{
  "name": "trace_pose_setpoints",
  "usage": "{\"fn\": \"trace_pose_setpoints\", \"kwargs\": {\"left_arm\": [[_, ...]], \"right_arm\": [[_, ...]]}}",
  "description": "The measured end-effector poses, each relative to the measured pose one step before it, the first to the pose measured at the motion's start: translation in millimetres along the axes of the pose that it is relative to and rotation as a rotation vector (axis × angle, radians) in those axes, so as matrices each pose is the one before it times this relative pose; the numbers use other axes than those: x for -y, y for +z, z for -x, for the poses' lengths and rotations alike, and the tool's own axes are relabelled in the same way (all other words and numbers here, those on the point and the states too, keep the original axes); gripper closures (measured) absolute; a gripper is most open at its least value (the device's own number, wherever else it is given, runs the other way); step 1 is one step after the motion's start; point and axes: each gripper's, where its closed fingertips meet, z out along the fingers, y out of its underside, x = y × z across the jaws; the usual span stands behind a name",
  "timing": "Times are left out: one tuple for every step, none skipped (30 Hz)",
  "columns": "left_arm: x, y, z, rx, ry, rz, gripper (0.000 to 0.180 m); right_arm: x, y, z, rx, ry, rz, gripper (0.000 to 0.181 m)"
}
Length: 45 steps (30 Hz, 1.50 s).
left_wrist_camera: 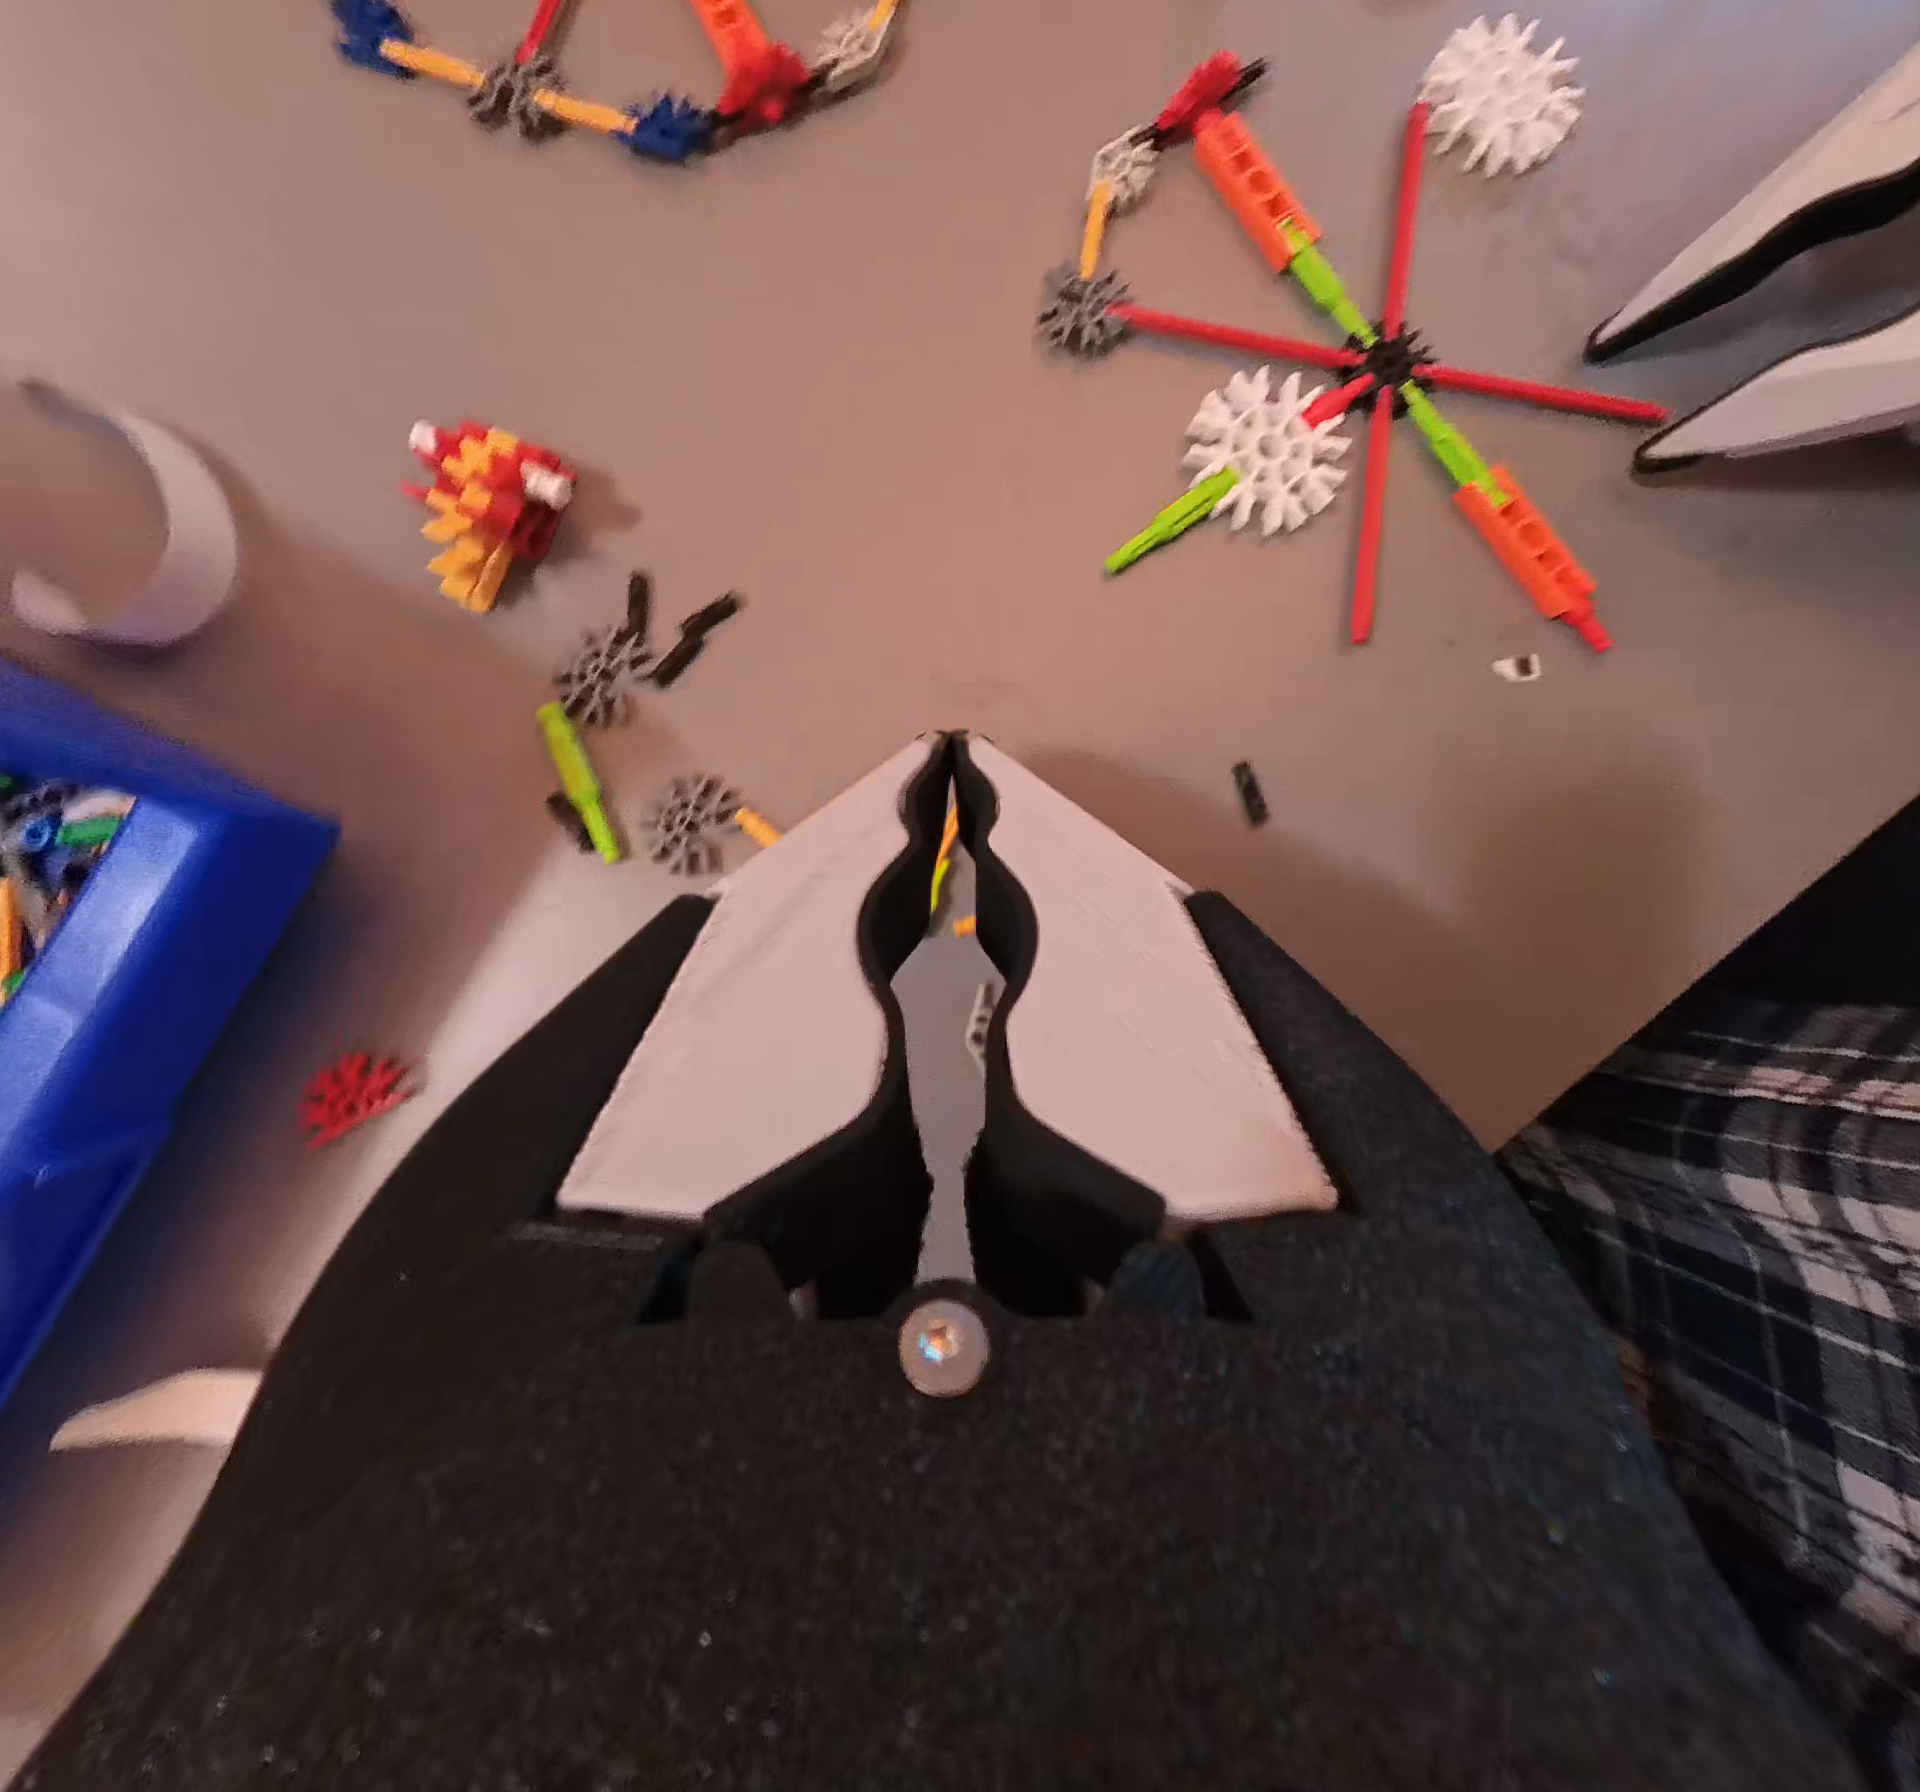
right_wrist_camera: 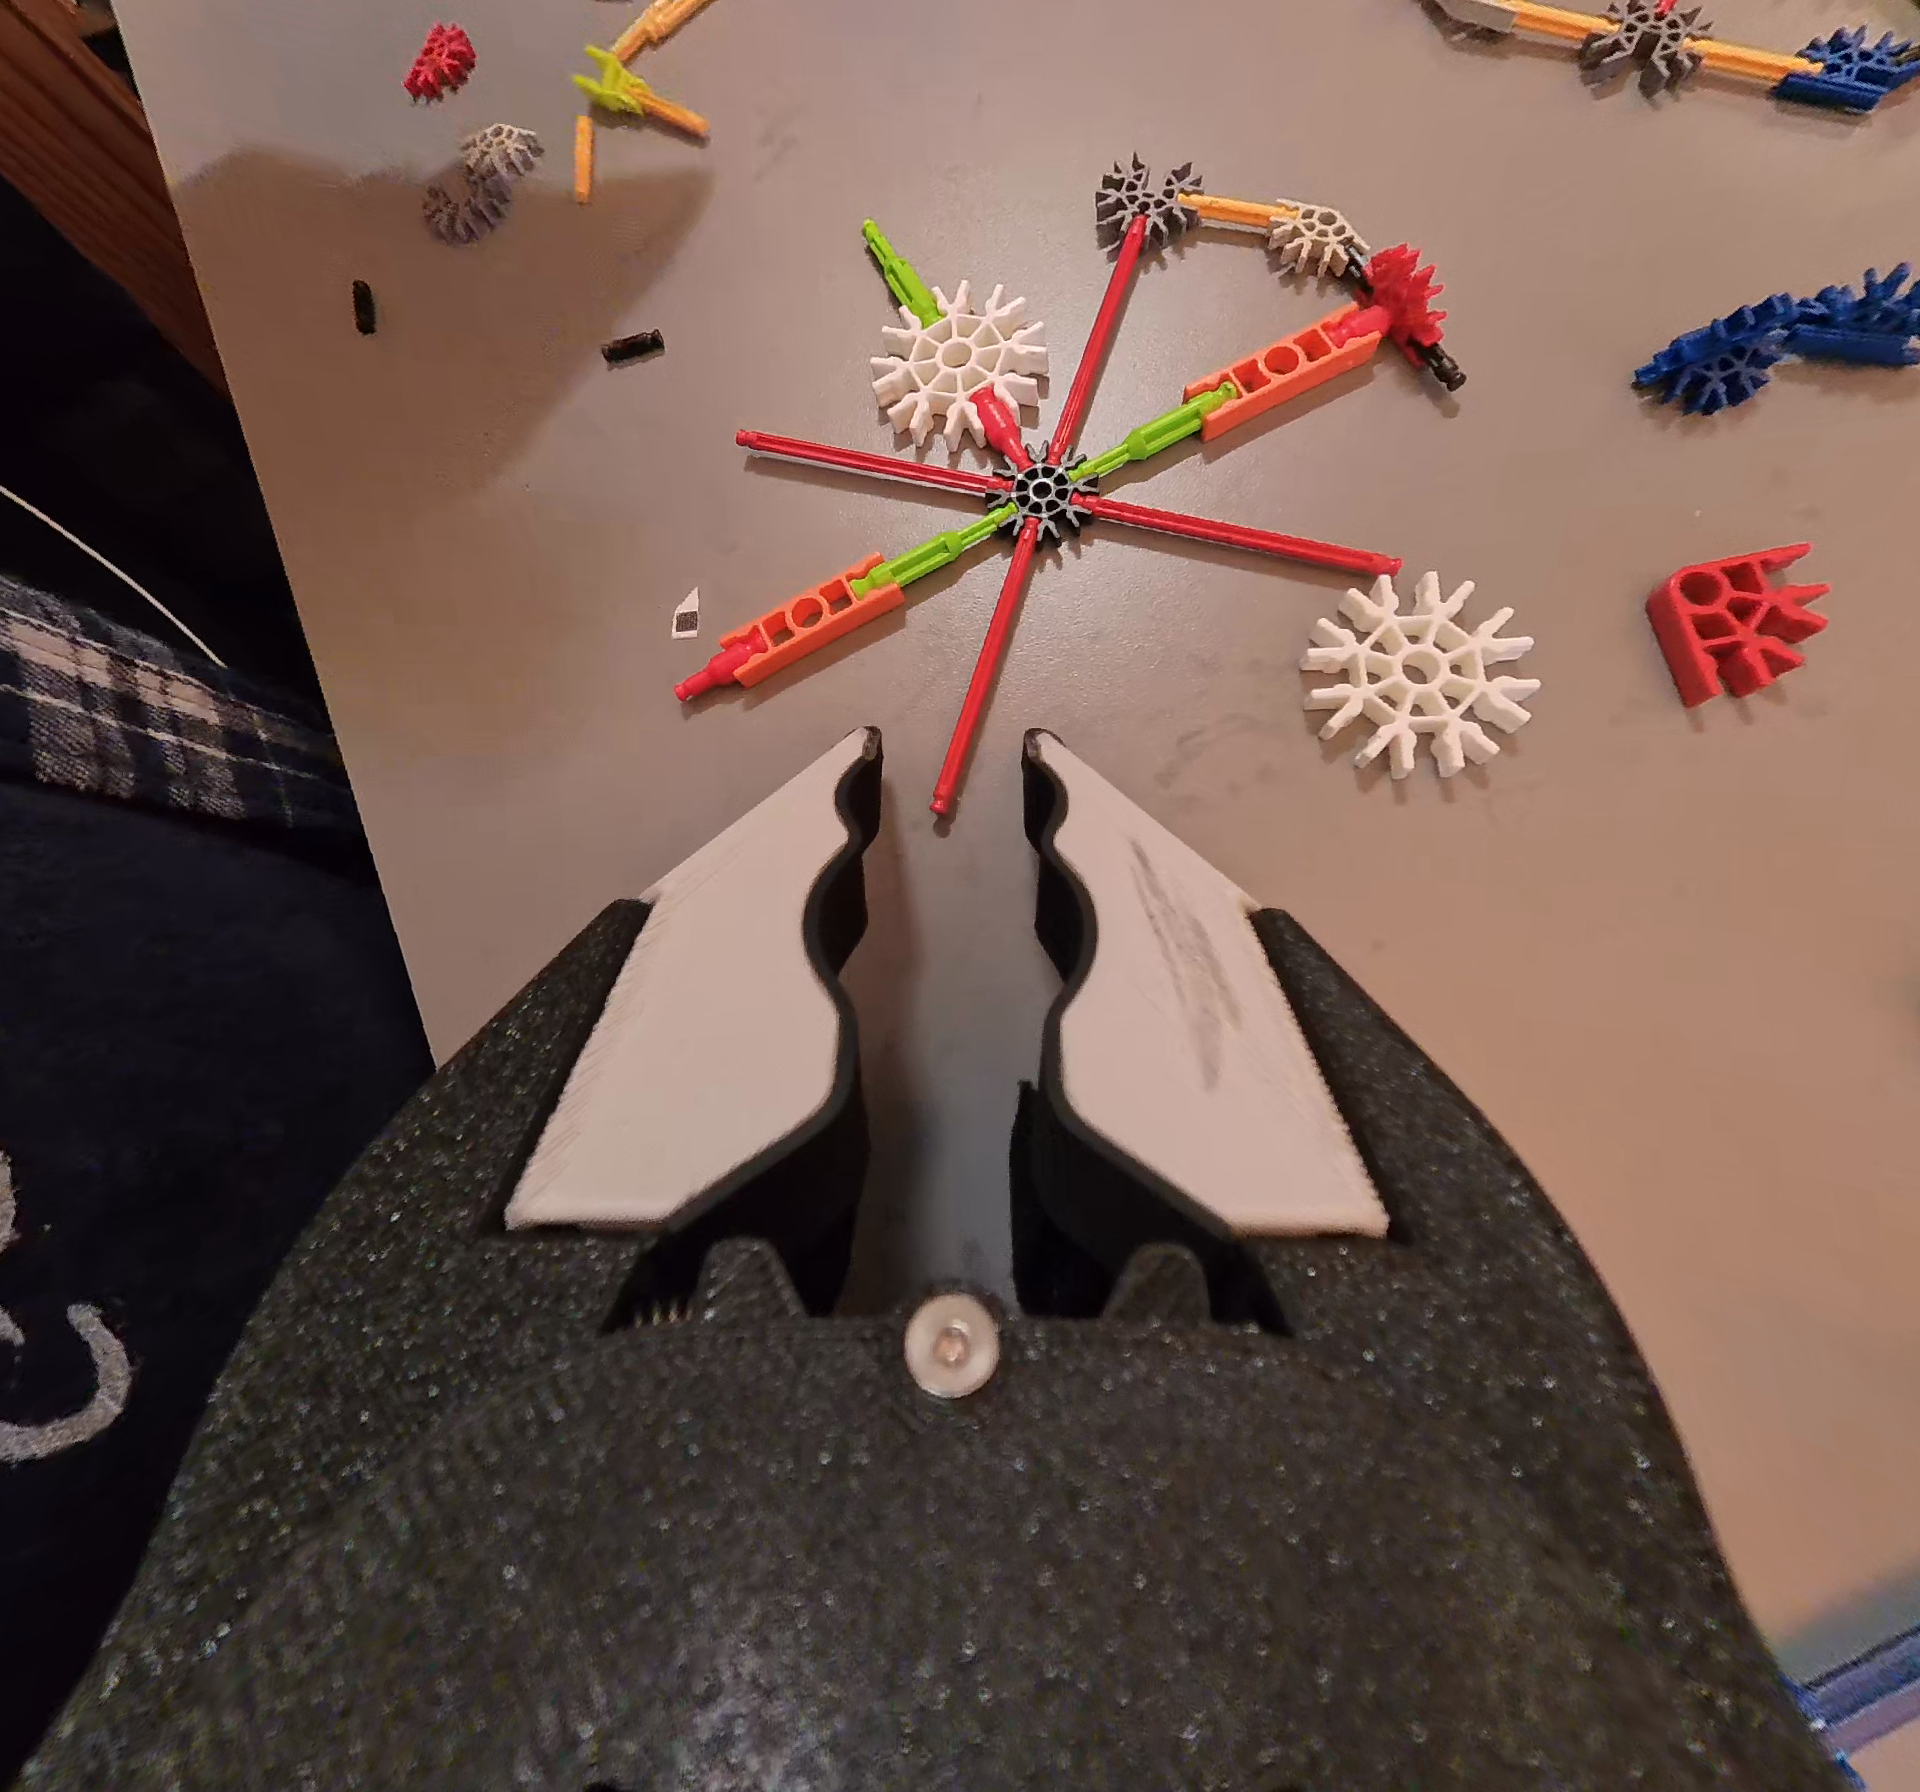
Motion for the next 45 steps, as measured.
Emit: {"fn": "trace_pose_setpoints", "kwargs": {"left_arm": [[4.78,2.93,-2.68,-0.0102,0.0058,-0.0061,0.180],[3.35,2.56,-1.66,-0.0083,0.0043,-0.0031,0.180],[3.18,2.07,-1.04,-0.0068,-0.0002,-0.0048,0.180],[3.07,1.28,-0.20,-0.0029,0.0003,-0.0066,0.180],[1.27,0.17,0.37,-0.0007,0.0052,0.0012,0.180],[0.28,-1.31,1.19,-0.0005,0.0079,0.0044,0.180],[-0.75,-2.83,3.62,0.0077,0.0017,0.0059,0.180],[-2.40,-3.32,3.75,-0.0006,-0.0043,0.0086,0.180],[-4.37,-2.90,2.96,-0.0100,-0.0059,0.0143,0.180],[-1.98,-2.85,4.03,0.0047,0.0072,-0.0036,0.180],[-0.62,-1.97,2.21,0.0006,0.0005,-0.0063,0.180],[0.45,0.06,-2.47,-0.0208,-0.0029,-0.0023,0.180],[0.46,1.99,-3.81,-0.0206,0.0040,0.0041,0.180],[-0.66,3.85,-2.41,-0.0043,0.0165,0.0139,0.180],[-3.39,5.05,-1.95,0.0046,0.0390,0.0316,0.180],[-7.05,5.26,-2.61,0.0007,0.0476,0.0523,0.180],[-7.54,4.98,-1.29,0.0015,0.0322,0.0510,0.179],[-3.95,3.20,-0.68,0.0011,0.0207,0.0226,0.177],[-0.63,0.32,-1.71,-0.0067,0.0093,-0.0023,0.177],[0.32,-2.34,-4.65,-0.0270,0.0055,-0.0114,0.176],[0.31,-3.37,-2.11,-0.0135,-0.0001,-0.0128,0.175],[-1.67,-3.40,-1.62,-0.0111,0.0078,-0.0037,0.174],[-3.08,-2.69,-2.82,-0.0146,0.0238,0.0036,0.173],[-2.19,-1.13,-1.41,-0.0021,0.0265,0.0030,0.172],[-1.83,1.03,-0.68,0.0022,0.0219,0.0088,0.172],[-1.28,2.36,-3.22,-0.0103,0.0320,0.0105,0.170],[-1.20,2.76,-0.99,0.0077,0.0438,0.0137,0.169],[-1.11,2.80,2.19,0.0241,0.0403,0.0137,0.169],[-2.04,3.03,-1.38,-0.0056,0.0282,0.0139,0.170],[-1.56,2.39,-2.32,-0.0184,0.0139,0.0070,0.172],[1.50,0.28,0.62,-0.0044,0.0004,-0.0114,0.171],[-0.16,-0.02,-0.49,-0.0118,0.0020,-0.0001,0.172],[-0.17,0.12,-1.46,-0.0131,0.0088,0.0028,0.175],[0.18,0.19,-0.33,-0.0048,0.0069,0.0029,0.176],[-0.07,0.09,-0.13,-0.0043,0.0013,0.0030,0.176],[-0.14,-0.14,0.06,-0.0042,-0.0044,0.0012,0.177],[0.25,-0.06,0.34,-0.0009,-0.0101,-0.0015,0.178],[0.60,0.21,1.70,0.0116,-0.0082,-0.0081,0.178],[-0.36,-0.28,1.17,0.0110,-0.0080,-0.0063,0.178],[-1.18,-0.90,0.57,0.0056,-0.0113,-0.0023,0.177],[-1.35,-1.19,0.45,0.0031,-0.0152,-0.0013,0.177],[-1.04,-1.31,-0.78,-0.0034,-0.0084,-0.0047,0.175],[-1.44,-0.54,-2.48,-0.0126,-0.0050,-0.0015,0.175],[-2.18,0.46,-0.67,-0.0022,-0.0029,0.0066,0.174],[1.04,-0.15,0.87,0.0056,-0.0048,-0.0086,0.173]], "right_arm": [[0.17,-0.04,0.37,0.0014,-0.0001,-0.0014,0.155],[0.27,-0.17,0.18,0.0006,0.0002,-0.0023,0.155],[0.22,-0.09,0.04,0.0001,0.0006,-0.0021,0.155],[0.11,-0.14,0.01,-0.0002,0.0008,-0.0013,0.155],[0.08,0.00,-0.03,-0.0003,0.0009,-0.0010,0.155],[0.26,-0.20,-0.11,-0.0005,0.0013,-0.0019,0.155],[0.35,-0.20,-0.15,-0.0006,0.0018,-0.0029,0.155],[0.26,-0.15,-0.04,-0.0002,0.0017,-0.0031,0.155],[0.29,-0.23,-0.06,0.0003,0.0014,-0.0024,0.155],[0.20,-0.08,0.06,0.0012,0.0011,-0.0013,0.155],[0.05,-0.05,0.14,0.0019,0.0009,-0.0007,0.155],[0.11,0.07,0.29,0.0023,0.0006,-0.0005,0.155],[-0.03,0.14,0.32,0.0026,0.0000,0.0004,0.155],[-0.10,0.18,0.40,0.0023,-0.0011,0.0012,0.155],[-0.15,0.16,0.28,0.0018,-0.0017,0.0016,0.155],[-0.08,0.20,0.32,0.0022,-0.0008,0.0014,0.155],[-0.02,0.00,0.22,0.0021,0.0001,0.0005,0.155],[0.03,-0.03,0.13,0.0012,0.0002,-0.0006,0.155],[0.11,-0.10,0.04,0.0001,-0.0003,-0.0010,0.155],[0.10,-0.10,-0.09,-0.0009,-0.0001,-0.0009,0.155],[0.10,-0.10,-0.11,-0.0014,0.0005,-0.0009,0.155],[0.09,-0.03,-0.33,-0.0016,0.0013,-0.0010,0.155],[0.11,-0.14,-0.23,-0.0016,0.0013,-0.0009,0.155],[0.10,0.06,-0.21,-0.0012,0.0005,-0.0004,0.155],[-0.07,-0.04,0.00,0.0000,-0.0001,0.0005,0.155],[-0.06,0.12,0.11,0.0011,0.0001,0.0006,0.155],[-0.03,-0.01,0.27,0.0018,0.0002,0.0002,0.155],[0.00,0.01,0.18,0.0019,0.0000,0.0003,0.155],[-0.07,0.16,0.15,0.0013,-0.0005,0.0010,0.155],[-0.18,0.14,0.18,0.0008,-0.0011,0.0018,0.155],[-0.19,0.09,0.08,0.0004,-0.0011,0.0016,0.155],[-0.01,0.03,0.06,-0.0003,-0.0005,0.0001,0.155],[0.07,-0.01,-0.21,-0.0012,0.0002,-0.0008,0.155],[-0.01,-0.05,-0.21,-0.0015,0.0007,-0.0003,0.155],[0.05,0.03,-0.29,-0.0019,0.0007,0.0000,0.155],[0.09,-0.16,-0.30,-0.0023,0.0005,-0.0011,0.155],[0.38,-0.26,-0.36,-0.0026,0.0005,-0.0025,0.155],[0.31,-0.19,-0.28,-0.0020,0.0006,-0.0026,0.155],[0.12,-0.17,-0.26,-0.0013,0.0011,-0.0014,0.155],[0.05,-0.11,-0.25,-0.0012,0.0012,-0.0013,0.155],[0.27,-0.25,-0.35,-0.0017,0.0012,-0.0022,0.155],[0.24,-0.11,-0.28,-0.0013,0.0008,-0.0022,0.155],[0.12,-0.08,-0.06,-0.0004,0.0005,-0.0007,0.155],[-0.15,0.27,0.11,0.0004,0.0000,0.0014,0.155],[-0.27,0.17,0.04,0.0006,-0.0006,0.0019,0.155]]}}
